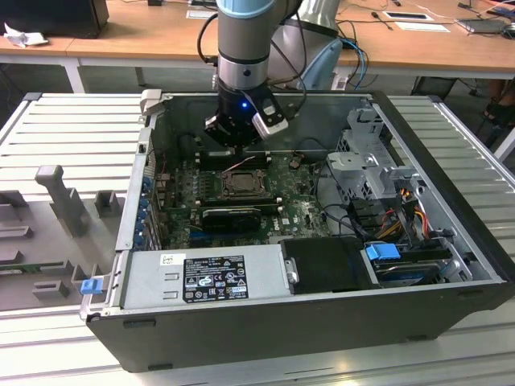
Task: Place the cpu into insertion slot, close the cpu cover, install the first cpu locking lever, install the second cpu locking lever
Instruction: 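Install the first cpu locking lever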
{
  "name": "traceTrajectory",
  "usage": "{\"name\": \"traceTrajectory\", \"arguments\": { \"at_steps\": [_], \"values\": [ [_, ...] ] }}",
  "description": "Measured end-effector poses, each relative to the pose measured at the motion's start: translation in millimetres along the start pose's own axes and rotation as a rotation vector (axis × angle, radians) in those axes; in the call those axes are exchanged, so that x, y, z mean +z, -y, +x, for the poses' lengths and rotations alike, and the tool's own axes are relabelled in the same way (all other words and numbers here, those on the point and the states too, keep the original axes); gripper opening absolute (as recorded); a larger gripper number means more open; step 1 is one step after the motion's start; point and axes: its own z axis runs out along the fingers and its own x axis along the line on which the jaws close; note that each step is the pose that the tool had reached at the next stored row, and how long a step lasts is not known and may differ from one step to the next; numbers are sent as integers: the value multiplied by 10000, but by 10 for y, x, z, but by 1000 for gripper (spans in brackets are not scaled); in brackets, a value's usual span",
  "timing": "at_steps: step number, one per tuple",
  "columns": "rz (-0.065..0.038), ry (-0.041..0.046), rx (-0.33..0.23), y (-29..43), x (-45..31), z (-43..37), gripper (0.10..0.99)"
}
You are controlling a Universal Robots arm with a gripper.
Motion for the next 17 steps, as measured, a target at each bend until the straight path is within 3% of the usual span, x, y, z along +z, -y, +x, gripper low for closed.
{"name": "traceTrajectory", "arguments": {
  "at_steps": [7,17],
  "values": [
    [9,-1,0,-8,43,-90,106],
    [12,1,12,10,82,-112,106]
  ]
}}
